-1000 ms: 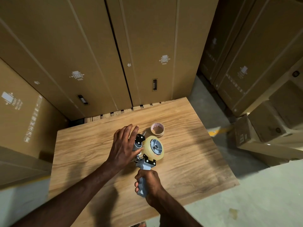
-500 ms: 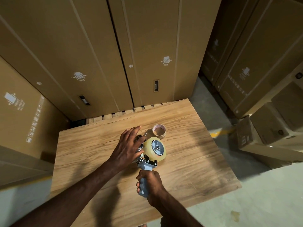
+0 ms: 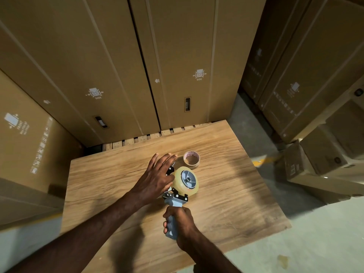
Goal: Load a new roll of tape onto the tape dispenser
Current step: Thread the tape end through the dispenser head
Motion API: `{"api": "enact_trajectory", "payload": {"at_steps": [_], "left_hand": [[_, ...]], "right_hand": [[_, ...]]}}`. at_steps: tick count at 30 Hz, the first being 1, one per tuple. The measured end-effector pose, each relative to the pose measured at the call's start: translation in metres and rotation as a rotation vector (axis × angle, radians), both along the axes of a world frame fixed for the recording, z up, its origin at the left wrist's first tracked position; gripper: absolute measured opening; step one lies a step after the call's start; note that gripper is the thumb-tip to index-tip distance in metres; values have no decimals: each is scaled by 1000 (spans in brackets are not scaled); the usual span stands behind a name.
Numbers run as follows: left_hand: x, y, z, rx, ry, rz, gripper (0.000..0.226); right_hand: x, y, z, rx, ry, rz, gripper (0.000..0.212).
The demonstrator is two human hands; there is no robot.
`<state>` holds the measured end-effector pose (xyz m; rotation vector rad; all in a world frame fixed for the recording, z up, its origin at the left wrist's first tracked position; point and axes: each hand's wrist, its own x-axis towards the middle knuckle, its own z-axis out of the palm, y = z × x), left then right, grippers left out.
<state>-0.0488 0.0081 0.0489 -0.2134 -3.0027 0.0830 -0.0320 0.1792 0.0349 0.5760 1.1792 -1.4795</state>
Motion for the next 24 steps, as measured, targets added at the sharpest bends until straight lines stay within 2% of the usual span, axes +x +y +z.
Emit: {"api": "enact_trajectory", "payload": {"at_steps": [6, 12, 16, 20, 24], "left_hand": [[-6, 2, 6, -17, -47, -21, 16], [-4, 1, 4, 31, -58, -31, 12], [-2, -2, -2, 168, -87, -22, 12], [7, 1, -8, 380, -80, 10, 13], [14, 2, -12, 444, -59, 60, 13]], "right_hand": [[2, -3, -7, 24, -21, -6, 28], [1, -5, -12, 35, -52, -19, 34], [-2, 0, -11, 19, -42, -11, 28], [-7, 3, -14, 44, -25, -25, 31], [-11, 10, -17, 63, -10, -32, 26]]}}
